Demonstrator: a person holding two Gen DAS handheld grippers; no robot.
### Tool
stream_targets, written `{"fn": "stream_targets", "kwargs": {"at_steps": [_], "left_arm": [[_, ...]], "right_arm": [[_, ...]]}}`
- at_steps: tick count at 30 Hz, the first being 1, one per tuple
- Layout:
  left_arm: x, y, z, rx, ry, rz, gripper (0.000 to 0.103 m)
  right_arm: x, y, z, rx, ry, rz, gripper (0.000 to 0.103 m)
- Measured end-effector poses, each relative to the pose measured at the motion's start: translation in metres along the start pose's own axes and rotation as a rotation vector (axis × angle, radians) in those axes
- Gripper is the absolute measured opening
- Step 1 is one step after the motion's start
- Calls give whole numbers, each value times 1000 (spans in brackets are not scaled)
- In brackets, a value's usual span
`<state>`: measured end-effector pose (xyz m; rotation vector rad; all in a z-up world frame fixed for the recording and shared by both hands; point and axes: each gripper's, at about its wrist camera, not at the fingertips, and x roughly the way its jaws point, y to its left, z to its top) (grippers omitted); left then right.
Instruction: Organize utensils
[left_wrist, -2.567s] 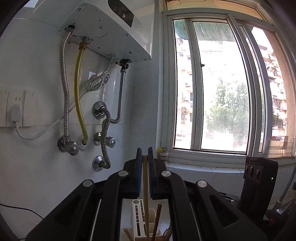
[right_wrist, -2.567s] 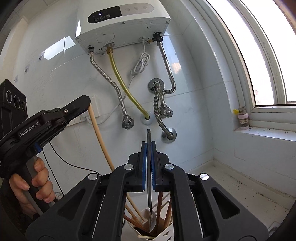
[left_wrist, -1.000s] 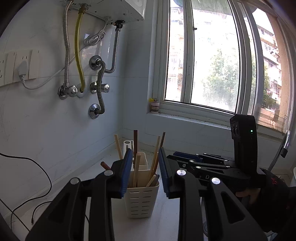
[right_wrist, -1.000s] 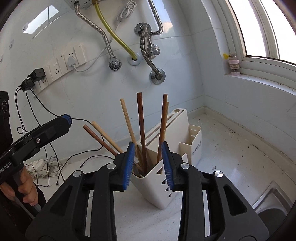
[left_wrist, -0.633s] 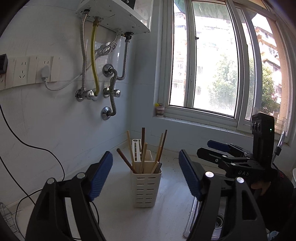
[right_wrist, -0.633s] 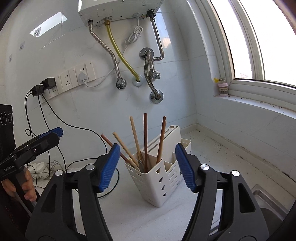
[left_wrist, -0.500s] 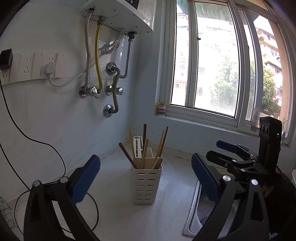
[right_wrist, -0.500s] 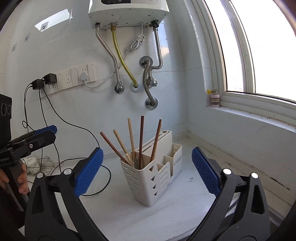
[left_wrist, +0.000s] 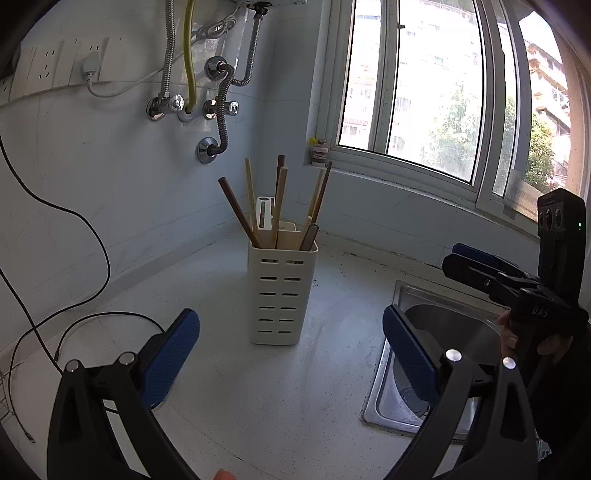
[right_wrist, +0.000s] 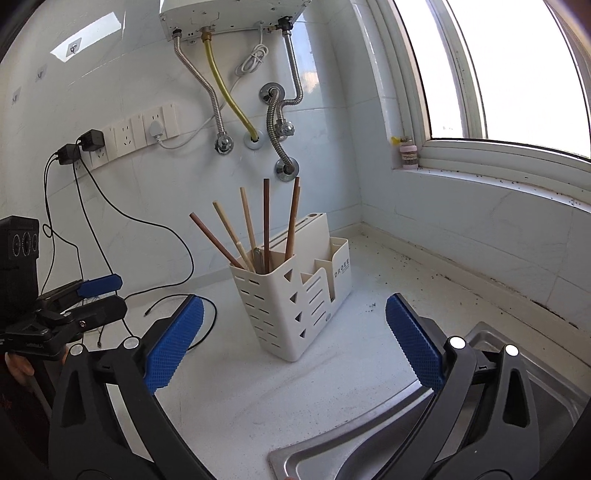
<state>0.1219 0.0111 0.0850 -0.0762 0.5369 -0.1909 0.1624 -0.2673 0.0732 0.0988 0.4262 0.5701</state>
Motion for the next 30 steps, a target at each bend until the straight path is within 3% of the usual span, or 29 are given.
{"fn": "stream_targets", "kwargs": {"at_steps": [5, 9, 19, 30], "left_arm": [[5, -1, -7, -34, -8, -4, 98], [6, -5, -5, -8, -16, 39, 98], [4, -2, -5, -11, -26, 59, 98], [0, -3, -6, -5, -29, 42, 98]], "right_arm": [[-3, 1, -7, -33, 7, -15, 95], [-5, 2, -12, -46, 12, -18, 95], [-3, 9, -18, -54, 25, -1, 95], [-2, 10, -22, -47, 45, 4, 95]]}}
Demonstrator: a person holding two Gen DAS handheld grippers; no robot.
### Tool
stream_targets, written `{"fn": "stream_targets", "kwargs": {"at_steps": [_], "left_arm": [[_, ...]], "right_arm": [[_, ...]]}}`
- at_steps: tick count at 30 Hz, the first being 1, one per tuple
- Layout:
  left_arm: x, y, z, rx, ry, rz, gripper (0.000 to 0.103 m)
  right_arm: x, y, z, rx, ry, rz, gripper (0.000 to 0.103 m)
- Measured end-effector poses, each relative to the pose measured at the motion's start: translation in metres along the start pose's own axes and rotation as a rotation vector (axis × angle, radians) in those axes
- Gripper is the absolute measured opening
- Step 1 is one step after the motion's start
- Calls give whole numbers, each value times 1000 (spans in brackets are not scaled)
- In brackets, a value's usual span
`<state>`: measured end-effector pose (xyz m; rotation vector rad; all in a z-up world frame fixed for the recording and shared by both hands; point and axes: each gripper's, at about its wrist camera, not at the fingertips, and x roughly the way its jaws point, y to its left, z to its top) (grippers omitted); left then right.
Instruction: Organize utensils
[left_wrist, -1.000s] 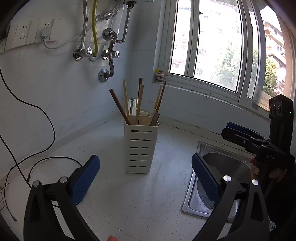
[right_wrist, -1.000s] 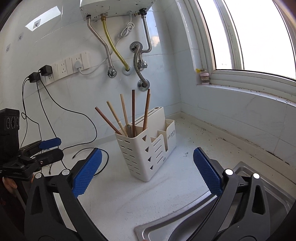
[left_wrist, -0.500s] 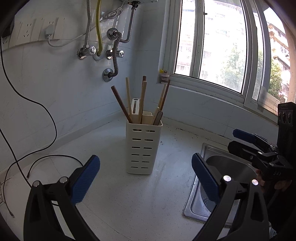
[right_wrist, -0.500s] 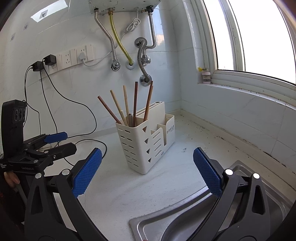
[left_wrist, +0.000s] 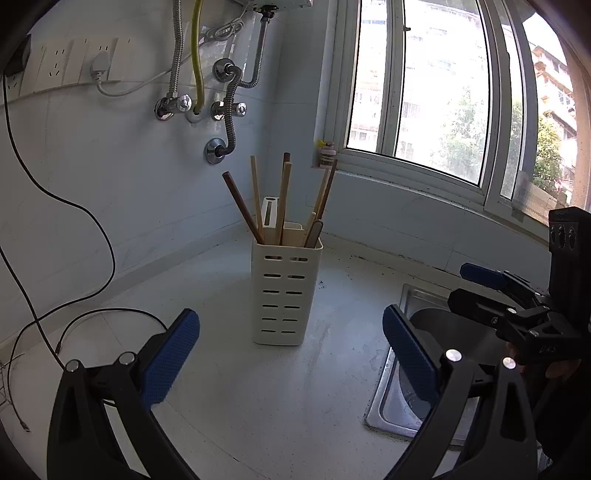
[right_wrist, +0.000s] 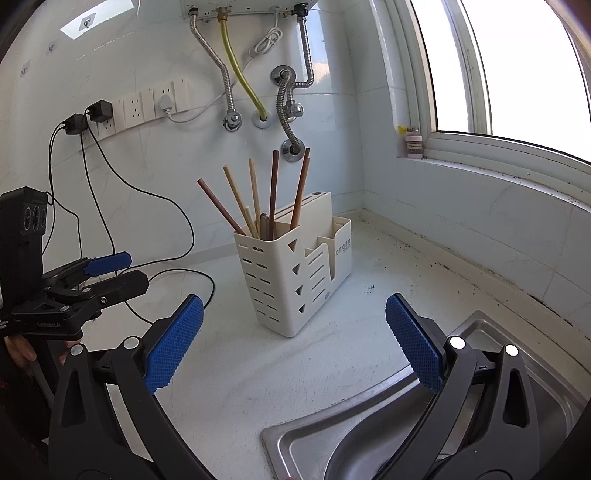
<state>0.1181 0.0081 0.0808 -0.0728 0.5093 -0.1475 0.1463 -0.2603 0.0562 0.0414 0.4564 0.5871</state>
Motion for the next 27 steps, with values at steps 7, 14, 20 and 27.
{"fn": "stream_targets", "kwargs": {"at_steps": [7, 14, 20, 27], "left_arm": [[-1, 0, -1, 3, 3, 3, 98], [-2, 2, -1, 3, 0, 6, 98], [-3, 4, -1, -3, 4, 3, 98], [-3, 6, -1, -1, 5, 12, 98]], "right_arm": [[-1, 1, -2, 0, 0, -3, 95], [0, 3, -2, -8, 2, -5, 95], [1, 3, -1, -6, 9, -12, 95], [-1, 5, -1, -11, 5, -10, 95]]}}
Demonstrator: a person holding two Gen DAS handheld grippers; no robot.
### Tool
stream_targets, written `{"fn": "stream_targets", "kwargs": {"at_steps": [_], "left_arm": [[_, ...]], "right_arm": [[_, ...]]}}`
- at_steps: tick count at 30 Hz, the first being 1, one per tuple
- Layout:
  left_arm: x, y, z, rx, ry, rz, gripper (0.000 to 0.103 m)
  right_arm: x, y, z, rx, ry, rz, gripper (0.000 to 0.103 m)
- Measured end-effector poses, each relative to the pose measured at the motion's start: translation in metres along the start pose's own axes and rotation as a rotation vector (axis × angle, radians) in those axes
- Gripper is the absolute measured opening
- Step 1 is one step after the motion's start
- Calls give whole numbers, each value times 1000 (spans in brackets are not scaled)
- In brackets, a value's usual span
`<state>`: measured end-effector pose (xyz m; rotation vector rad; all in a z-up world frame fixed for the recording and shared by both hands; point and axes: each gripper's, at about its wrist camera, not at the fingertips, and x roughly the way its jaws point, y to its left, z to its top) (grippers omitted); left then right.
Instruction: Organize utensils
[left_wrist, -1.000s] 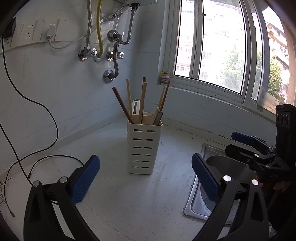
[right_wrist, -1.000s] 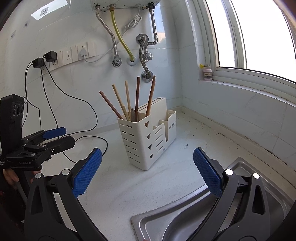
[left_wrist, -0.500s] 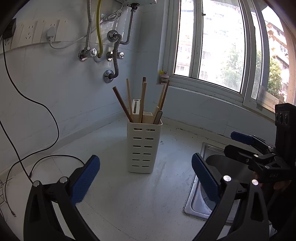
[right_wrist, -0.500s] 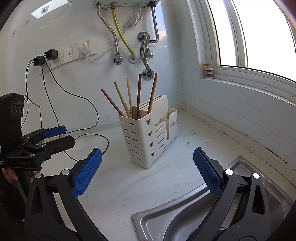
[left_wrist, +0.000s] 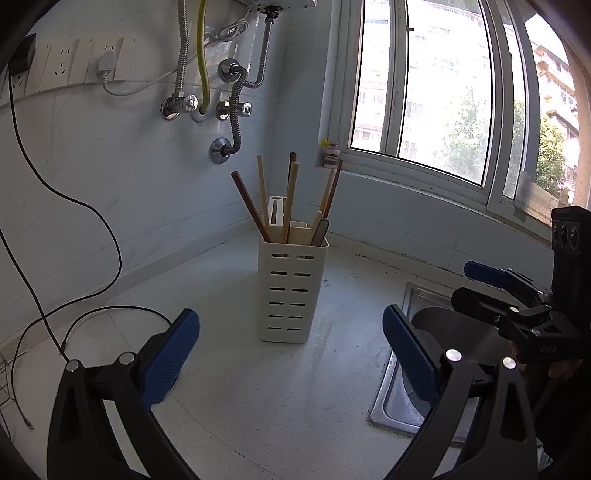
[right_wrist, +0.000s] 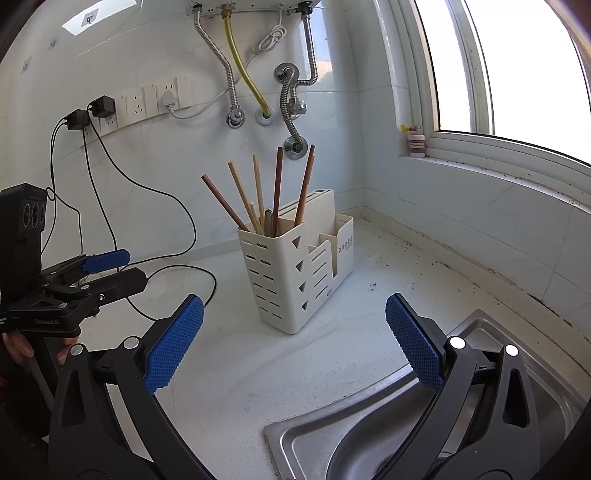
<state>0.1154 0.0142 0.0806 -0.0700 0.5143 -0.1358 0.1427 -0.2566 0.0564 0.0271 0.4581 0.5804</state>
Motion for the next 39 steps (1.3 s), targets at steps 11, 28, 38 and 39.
{"fn": "stream_targets", "kwargs": {"at_steps": [11, 28, 38, 39], "left_arm": [[-2, 3, 1, 1, -2, -1, 98], [-1, 5, 1, 5, 2, -2, 98], [-1, 4, 1, 12, -1, 1, 98], [-1, 4, 1, 12, -1, 2, 98]], "right_arm": [[-3, 2, 3, -10, -5, 2, 95], [-2, 3, 5, -16, -5, 3, 95], [-2, 5, 6, -22, -8, 11, 95], [-2, 5, 6, -21, -10, 9, 95]]}}
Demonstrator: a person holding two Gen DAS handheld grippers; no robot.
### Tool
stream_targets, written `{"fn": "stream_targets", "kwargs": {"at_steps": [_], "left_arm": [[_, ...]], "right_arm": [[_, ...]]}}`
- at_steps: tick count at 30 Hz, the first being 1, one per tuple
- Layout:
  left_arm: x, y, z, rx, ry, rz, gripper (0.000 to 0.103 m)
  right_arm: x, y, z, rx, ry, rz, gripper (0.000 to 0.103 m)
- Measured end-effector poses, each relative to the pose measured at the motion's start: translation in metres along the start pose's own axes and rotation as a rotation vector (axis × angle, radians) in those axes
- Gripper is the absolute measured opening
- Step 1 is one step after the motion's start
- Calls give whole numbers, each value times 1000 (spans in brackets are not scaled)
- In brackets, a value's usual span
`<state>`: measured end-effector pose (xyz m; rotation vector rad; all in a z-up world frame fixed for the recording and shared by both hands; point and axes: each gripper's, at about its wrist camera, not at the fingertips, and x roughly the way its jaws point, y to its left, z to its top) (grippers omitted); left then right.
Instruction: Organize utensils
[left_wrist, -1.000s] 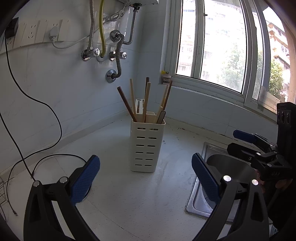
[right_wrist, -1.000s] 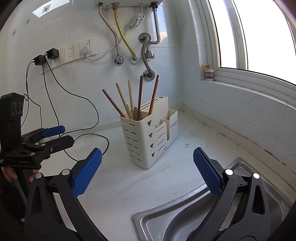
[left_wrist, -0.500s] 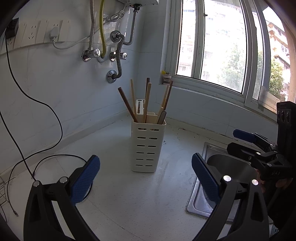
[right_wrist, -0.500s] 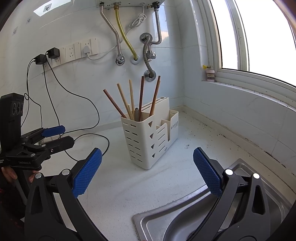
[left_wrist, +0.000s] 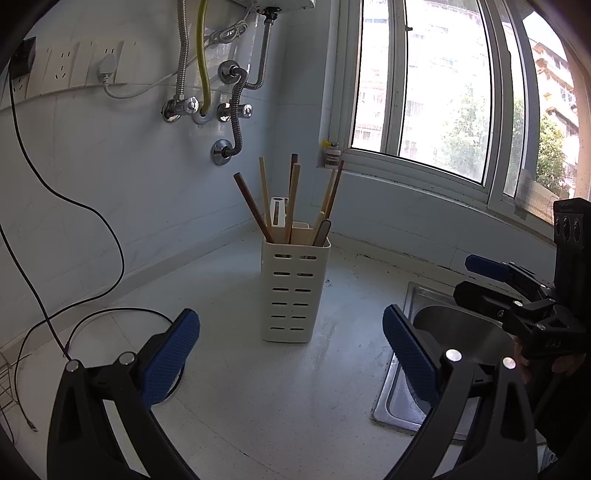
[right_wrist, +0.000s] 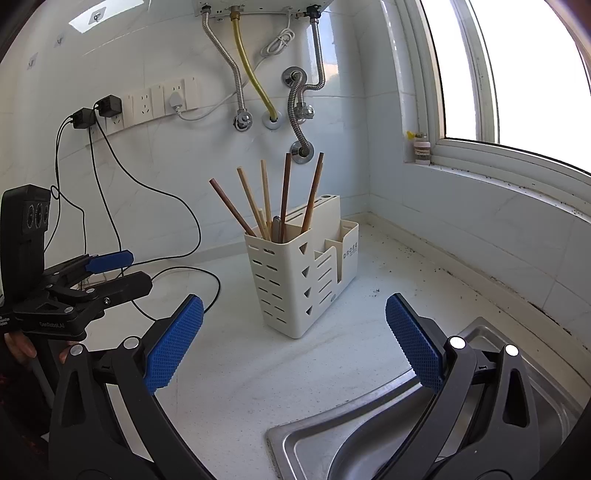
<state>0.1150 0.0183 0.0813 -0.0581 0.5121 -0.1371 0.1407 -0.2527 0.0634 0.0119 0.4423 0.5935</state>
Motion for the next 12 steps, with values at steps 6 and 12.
{"fn": "stream_targets", "kwargs": {"at_steps": [6, 12], "left_arm": [[0, -1, 0, -1, 5, -4, 98], [0, 0, -1, -4, 5, 4, 98]], "right_arm": [[1, 0, 0, 3, -1, 0, 95], [-1, 0, 0, 2, -8, 0, 95]]}}
